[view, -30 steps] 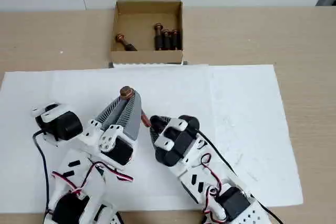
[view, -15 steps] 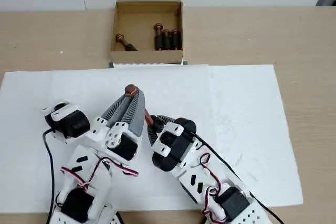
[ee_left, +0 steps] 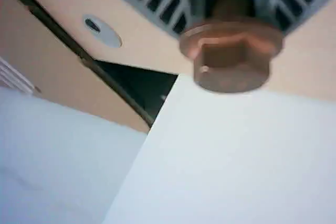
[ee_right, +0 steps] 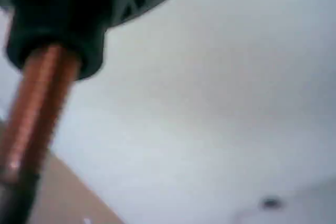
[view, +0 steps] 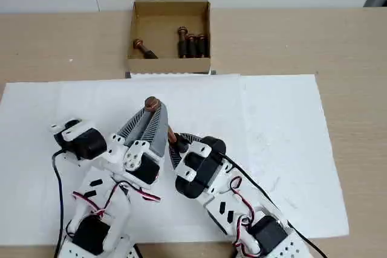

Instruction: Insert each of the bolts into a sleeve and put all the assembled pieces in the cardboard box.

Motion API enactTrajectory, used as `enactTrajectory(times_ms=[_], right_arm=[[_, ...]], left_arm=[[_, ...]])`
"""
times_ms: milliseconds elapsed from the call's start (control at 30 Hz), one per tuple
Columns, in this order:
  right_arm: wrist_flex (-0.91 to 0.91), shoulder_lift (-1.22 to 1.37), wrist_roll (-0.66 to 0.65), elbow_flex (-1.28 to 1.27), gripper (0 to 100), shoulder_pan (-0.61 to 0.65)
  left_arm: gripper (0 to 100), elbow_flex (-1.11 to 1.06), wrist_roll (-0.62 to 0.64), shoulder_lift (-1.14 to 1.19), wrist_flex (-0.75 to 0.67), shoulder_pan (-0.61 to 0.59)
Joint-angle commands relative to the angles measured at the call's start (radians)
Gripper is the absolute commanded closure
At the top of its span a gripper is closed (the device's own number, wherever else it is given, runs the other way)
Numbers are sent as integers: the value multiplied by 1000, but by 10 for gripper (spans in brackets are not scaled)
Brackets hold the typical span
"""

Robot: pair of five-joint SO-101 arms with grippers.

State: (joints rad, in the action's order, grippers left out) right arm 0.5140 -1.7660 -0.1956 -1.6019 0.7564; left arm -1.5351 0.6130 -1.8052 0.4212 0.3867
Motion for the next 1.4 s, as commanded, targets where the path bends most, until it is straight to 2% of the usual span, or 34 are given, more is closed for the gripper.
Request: enactTrajectory(times_ms=[0,267,533,900,1100,1267,1367], right_arm=[[-31,1,-12,15,995,8],[-28,1,-12,15,995,7],[-33,1,-12,15,995,2],[-33,1,-12,15,995,2],[-33,1,-12,15,995,2],[-33,1,-12,14,995,2],[-33,1,-12,14,995,2]], left_arm=[[994,-7,-8,-9,-23,2],[994,-5,-6,-11,-5,5],[994,116,-9,-11,227,80],[994,122,-9,-11,379,176],[993,120,-12,-6,396,183],[992,85,-118,-9,402,180],[992,84,-123,-9,393,157]])
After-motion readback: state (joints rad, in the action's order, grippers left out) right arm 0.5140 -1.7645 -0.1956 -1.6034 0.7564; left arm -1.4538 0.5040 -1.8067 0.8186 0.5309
